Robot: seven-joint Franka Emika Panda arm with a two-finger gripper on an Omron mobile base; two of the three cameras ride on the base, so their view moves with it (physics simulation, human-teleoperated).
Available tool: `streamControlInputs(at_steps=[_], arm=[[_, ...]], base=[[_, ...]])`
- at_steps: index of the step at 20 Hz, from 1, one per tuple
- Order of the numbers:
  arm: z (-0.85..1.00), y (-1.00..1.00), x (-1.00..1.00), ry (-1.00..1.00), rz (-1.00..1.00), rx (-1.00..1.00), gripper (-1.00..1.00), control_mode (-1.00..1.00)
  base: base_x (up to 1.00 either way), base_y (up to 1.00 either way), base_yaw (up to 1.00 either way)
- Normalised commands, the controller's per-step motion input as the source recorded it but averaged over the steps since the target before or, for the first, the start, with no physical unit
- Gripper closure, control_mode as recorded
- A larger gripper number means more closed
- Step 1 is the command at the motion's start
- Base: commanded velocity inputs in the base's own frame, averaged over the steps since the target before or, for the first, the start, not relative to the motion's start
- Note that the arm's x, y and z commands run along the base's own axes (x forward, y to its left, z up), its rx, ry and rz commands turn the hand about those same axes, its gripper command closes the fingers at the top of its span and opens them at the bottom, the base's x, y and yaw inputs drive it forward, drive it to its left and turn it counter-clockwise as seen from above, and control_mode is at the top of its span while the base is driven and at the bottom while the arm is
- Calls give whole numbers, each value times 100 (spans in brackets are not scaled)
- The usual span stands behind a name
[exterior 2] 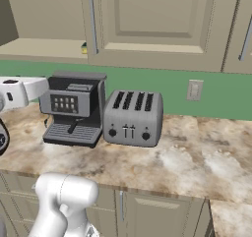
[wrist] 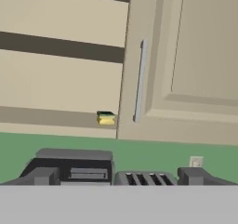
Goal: Pick up the sponge and sponge from the sink, and place them back in the cabinet, and close the cabinet doors.
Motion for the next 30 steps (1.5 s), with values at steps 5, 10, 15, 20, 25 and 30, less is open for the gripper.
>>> streamControlInputs(at_steps=[5, 10, 15, 20, 25, 30], arm=[[0, 27, -28, 0, 0, 0, -100, -100], [0, 31, -23, 0, 0, 0, -100, -100], [0, 28, -20, 0, 0, 0, -100, -100], [0, 35, -14, 0, 0, 0, -100, -100], [0, 34, -10, 0, 0, 0, -100, -100], [0, 30, -14, 0, 0, 0, -100, -100]], base=[[0, 0, 0], [0, 0, 0], [0, 0, 0], [0, 0, 0], [0, 0, 0], [0, 0, 0]])
